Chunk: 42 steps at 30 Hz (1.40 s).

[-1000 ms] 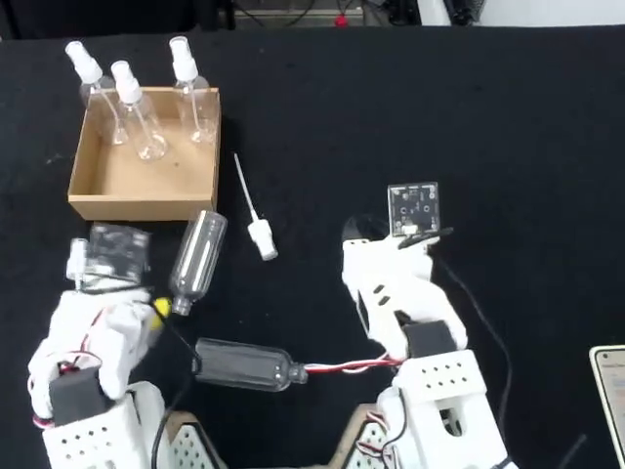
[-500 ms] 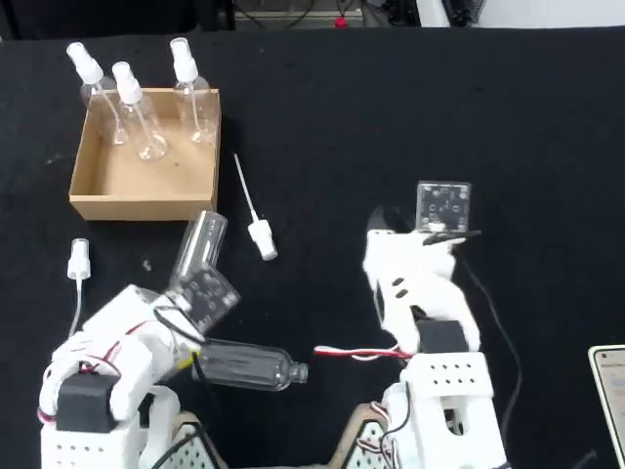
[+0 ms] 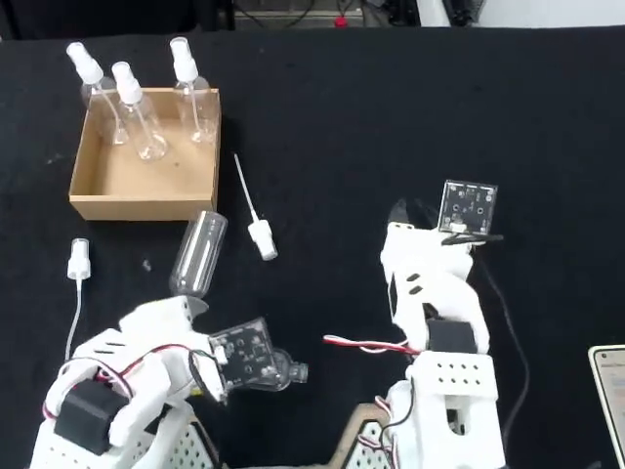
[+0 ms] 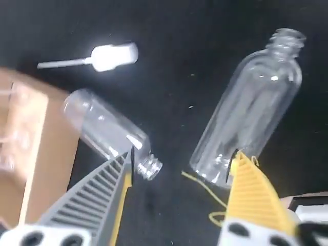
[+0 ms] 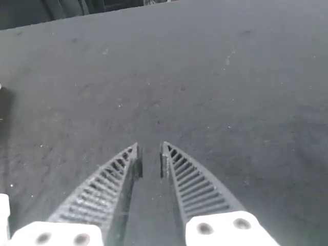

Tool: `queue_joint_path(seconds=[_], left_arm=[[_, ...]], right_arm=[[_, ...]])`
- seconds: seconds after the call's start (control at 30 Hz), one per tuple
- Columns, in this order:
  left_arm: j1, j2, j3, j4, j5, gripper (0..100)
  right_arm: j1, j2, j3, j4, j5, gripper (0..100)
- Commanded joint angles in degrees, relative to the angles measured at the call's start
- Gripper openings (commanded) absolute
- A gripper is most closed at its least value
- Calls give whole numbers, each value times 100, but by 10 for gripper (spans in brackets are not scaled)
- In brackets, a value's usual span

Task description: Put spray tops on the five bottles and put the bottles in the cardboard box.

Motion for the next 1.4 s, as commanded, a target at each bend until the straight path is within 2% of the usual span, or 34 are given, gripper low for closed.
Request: queue_joint_path(seconds=[0.0,0.13,0.3,0.43,0.73,0.83,1.03,1.2,1.37], left_arm=[[-13,510,-338,62,26,293],[-154,1556,-945,123,44,295],[497,2488,-1262,651,26,296],[1007,2523,-1218,668,44,293],[1059,2585,-1209,668,18,297],[1059,2593,-1086,668,-255,298],[804,2602,-470,-26,-422,298],[945,2593,-251,-308,-422,389],[936,2593,207,-1002,-563,360]], right_arm=[[88,-40,-136,-132,0,70],[88,-40,-136,-132,0,70],[88,-40,-136,-132,0,70],[88,-40,-136,-132,0,70],[88,-40,-136,-132,0,70],[88,-40,-136,-132,0,70],[88,-40,-136,-132,0,70],[79,-40,-136,-132,0,70],[79,-48,-136,-132,0,70]])
